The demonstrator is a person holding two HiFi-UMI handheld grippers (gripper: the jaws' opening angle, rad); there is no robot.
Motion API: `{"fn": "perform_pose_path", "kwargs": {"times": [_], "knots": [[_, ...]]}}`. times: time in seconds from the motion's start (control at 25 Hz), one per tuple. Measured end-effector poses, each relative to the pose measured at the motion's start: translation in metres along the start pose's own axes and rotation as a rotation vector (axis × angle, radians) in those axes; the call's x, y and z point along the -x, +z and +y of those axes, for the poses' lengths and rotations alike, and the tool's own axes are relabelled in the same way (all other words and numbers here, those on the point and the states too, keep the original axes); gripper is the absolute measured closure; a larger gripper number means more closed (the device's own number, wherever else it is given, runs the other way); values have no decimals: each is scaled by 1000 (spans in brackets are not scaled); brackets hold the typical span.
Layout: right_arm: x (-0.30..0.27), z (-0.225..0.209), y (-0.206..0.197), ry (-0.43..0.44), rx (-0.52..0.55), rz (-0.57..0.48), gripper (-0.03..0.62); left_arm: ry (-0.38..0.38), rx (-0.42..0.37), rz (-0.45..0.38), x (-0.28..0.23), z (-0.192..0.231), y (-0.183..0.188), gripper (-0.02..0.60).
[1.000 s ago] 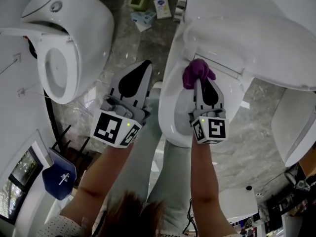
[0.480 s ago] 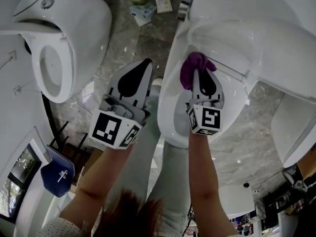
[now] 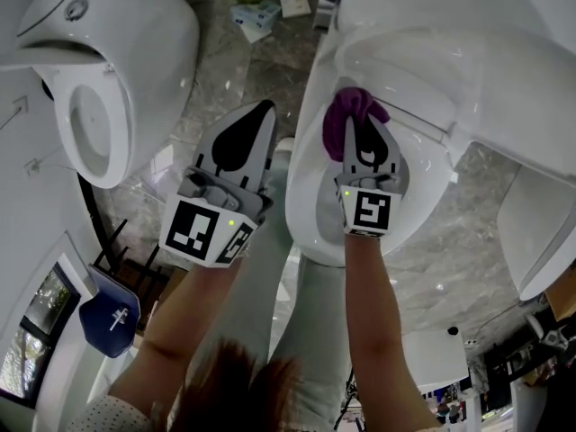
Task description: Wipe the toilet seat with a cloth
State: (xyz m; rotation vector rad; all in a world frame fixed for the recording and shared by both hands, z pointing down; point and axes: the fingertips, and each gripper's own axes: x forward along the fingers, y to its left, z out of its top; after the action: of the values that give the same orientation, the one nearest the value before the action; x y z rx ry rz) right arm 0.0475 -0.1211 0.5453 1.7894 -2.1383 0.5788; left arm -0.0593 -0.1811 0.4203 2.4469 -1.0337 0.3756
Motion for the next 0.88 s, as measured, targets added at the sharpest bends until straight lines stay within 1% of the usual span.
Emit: {"fn": "perform_pose_path", "kwargs": {"times": [0.24, 0.44, 0.6, 0.88], "knots": [[2, 3, -3, 45, 168, 5, 522, -13, -13, 9, -1, -9, -2, 577], [6, -1, -6, 63, 243, 18, 522, -17, -21, 13, -1, -17, -3, 577], [9, -8, -8, 59, 278, 26, 523, -18, -26, 14, -2, -21, -3, 577], [20, -26, -14, 24, 292, 44, 523, -26, -36, 19, -3, -28, -6, 577]]}}
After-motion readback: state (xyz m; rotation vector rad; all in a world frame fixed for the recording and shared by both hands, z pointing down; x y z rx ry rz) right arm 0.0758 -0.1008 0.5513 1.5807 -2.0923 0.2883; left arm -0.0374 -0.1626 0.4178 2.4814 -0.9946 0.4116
